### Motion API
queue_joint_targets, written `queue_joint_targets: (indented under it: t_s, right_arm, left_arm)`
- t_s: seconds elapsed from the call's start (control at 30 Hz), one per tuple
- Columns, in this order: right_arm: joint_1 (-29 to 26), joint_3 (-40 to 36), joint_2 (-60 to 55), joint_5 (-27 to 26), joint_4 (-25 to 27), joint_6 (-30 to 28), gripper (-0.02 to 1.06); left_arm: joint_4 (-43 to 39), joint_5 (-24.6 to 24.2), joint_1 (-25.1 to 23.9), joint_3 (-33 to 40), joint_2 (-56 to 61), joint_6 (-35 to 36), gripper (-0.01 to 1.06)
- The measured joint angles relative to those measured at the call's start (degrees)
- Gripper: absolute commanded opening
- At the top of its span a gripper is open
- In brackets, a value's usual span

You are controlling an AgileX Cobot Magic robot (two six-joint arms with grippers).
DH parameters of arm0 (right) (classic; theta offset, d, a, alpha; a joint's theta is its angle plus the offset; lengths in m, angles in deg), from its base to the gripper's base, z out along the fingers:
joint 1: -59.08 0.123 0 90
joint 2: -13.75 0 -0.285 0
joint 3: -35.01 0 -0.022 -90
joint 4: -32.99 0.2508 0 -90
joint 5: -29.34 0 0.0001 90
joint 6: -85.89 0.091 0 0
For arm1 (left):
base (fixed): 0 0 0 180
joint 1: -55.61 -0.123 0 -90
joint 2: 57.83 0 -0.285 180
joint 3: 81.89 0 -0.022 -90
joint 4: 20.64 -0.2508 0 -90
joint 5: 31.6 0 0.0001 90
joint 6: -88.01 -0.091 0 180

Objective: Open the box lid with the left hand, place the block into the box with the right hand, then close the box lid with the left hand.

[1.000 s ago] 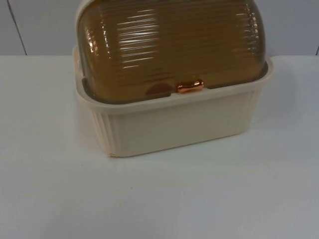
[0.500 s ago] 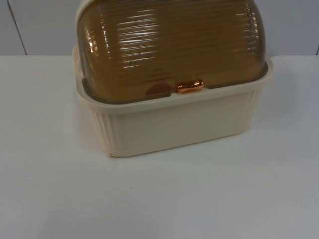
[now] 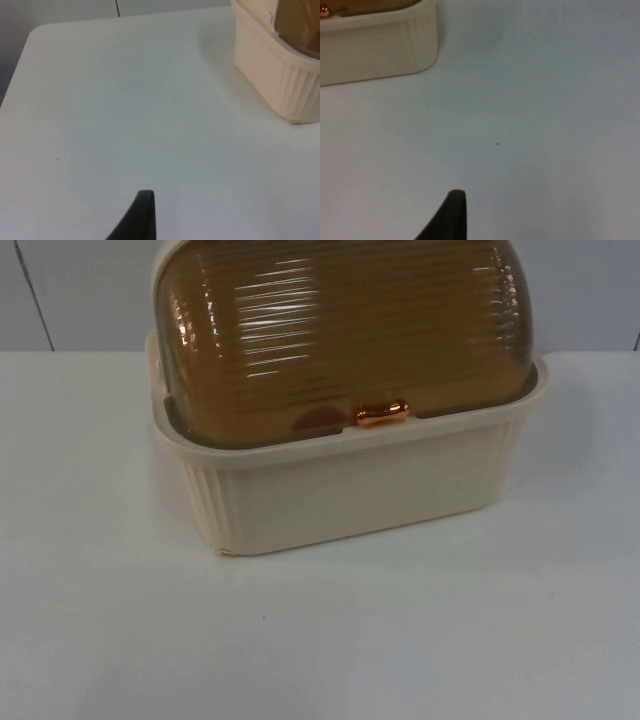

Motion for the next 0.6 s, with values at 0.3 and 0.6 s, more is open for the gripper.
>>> queue_joint_targets:
  t_s: [0.3, 0.6]
  right_arm:
    - [0.0, 0.0, 0.0, -2.7, 0.0, 0.0, 1.04]
    - [0.0, 0.0, 0.0, -6.1, 0.0, 0.0, 1.04]
  left_arm:
    - [0.0, 0.0, -3.7, 0.0, 0.0, 0.0, 1.05]
    - [0.0, 0.0, -3.7, 0.0, 0.0, -0.1, 1.05]
